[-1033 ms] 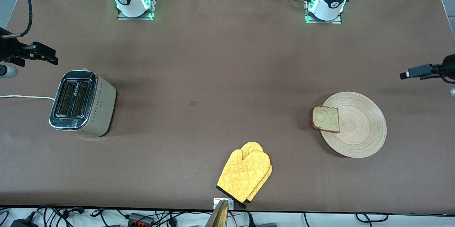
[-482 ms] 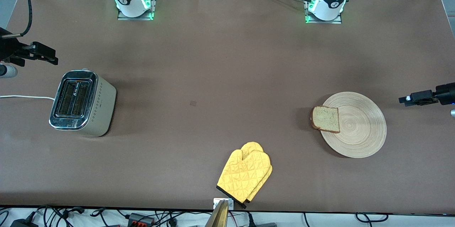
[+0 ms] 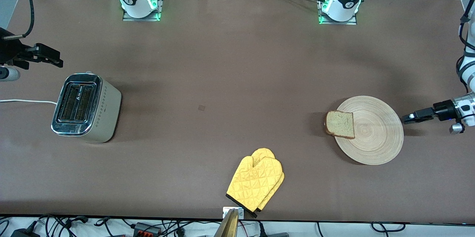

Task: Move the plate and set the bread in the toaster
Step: 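Reach the left gripper to the rim of the wooden plate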

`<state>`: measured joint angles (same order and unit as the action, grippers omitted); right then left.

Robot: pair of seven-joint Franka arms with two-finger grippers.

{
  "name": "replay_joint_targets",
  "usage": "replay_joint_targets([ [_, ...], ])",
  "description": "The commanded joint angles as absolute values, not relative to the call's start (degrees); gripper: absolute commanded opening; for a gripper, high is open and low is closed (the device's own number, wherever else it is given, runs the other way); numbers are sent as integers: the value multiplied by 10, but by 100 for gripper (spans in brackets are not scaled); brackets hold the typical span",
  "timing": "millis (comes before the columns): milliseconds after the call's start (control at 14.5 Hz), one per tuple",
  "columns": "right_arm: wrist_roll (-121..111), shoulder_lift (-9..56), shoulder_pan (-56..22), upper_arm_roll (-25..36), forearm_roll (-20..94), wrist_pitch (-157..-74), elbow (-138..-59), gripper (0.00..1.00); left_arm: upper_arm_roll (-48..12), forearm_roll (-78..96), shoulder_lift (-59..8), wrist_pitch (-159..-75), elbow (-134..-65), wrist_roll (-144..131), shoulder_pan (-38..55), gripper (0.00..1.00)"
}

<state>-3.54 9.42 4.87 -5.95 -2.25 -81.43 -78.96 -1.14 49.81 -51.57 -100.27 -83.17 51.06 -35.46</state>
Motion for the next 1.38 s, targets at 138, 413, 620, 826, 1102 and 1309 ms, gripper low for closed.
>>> replay_joint_targets([
  [138, -25, 97, 52, -61, -13, -806, -787, 100, -17, 558, -558, -1002, -815, 498, -343, 60],
  [413, -30, 99, 47, -61, -14, -805, -788, 100, -15, 551, -559, -1001, -814, 500, -333, 15],
  [620, -27, 112, 35, -62, -14, -798, -789, 100, -15, 551, -559, -1000, -815, 500, -334, 1],
  [826, -26, 123, 34, -62, -11, -774, -791, 100, -13, 548, -555, -996, -814, 497, -333, 1],
  [1102, -29, 132, 30, -62, -15, -756, -794, 100, -26, 541, -548, -940, -818, 477, -310, 1],
  [1309, -30, 144, 30, -62, -18, -756, -806, 100, -27, 543, -522, -954, -826, 414, -271, 1],
])
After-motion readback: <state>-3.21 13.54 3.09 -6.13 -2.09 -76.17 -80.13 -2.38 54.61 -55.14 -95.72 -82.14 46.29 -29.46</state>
